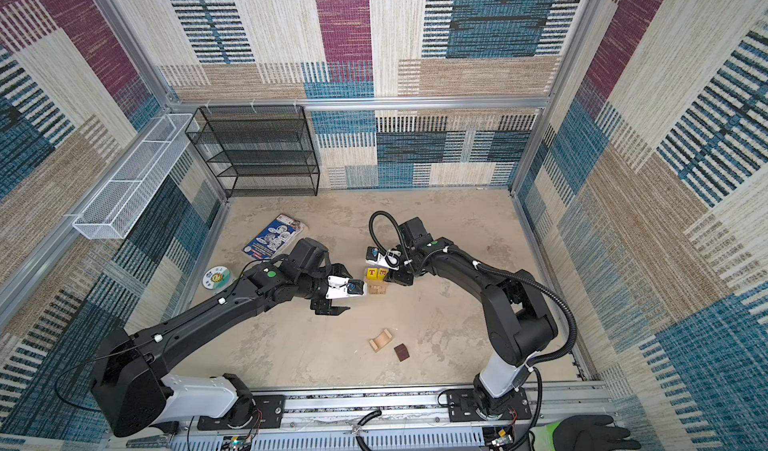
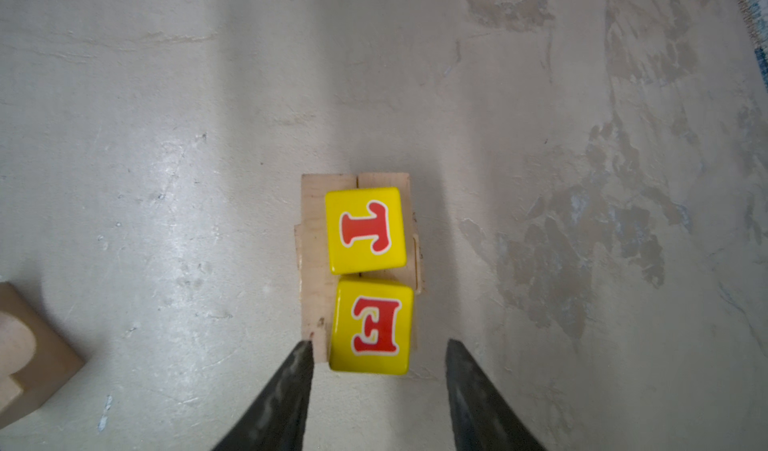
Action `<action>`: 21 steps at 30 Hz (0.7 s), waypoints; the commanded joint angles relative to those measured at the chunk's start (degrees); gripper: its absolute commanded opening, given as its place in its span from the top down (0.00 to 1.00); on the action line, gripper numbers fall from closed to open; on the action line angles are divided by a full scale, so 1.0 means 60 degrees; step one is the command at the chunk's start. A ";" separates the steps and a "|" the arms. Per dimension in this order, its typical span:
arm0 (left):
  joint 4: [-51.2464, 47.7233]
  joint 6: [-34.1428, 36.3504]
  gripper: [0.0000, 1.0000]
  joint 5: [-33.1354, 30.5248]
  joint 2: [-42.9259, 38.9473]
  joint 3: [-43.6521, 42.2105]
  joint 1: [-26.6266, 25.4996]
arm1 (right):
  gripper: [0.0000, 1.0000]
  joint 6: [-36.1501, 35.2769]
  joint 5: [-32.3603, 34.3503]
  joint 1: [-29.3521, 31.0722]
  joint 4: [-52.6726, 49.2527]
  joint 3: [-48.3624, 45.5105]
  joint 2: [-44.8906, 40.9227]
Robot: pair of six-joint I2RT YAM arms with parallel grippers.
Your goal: Build the wood block tower
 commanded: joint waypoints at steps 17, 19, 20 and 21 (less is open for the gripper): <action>0.0381 -0.0074 0.21 -0.0153 -0.0234 0.0038 -0.0029 | 0.68 0.5381 0.1045 -0.0071 0.4667 -0.1882 -0.3268; 0.0370 -0.0110 0.22 -0.0169 -0.0219 0.0067 -0.0026 | 0.70 0.7020 0.1615 -0.0073 0.4938 -0.2354 -0.3822; 0.0372 -0.0113 0.22 -0.0180 -0.0219 0.0071 -0.0028 | 0.71 0.7623 0.1825 -0.0077 0.4885 -0.2532 -0.3992; 0.0390 -0.0103 0.22 -0.0170 -0.0205 0.0069 -0.0026 | 0.73 0.8295 0.2047 -0.0076 0.4757 -0.2687 -0.4105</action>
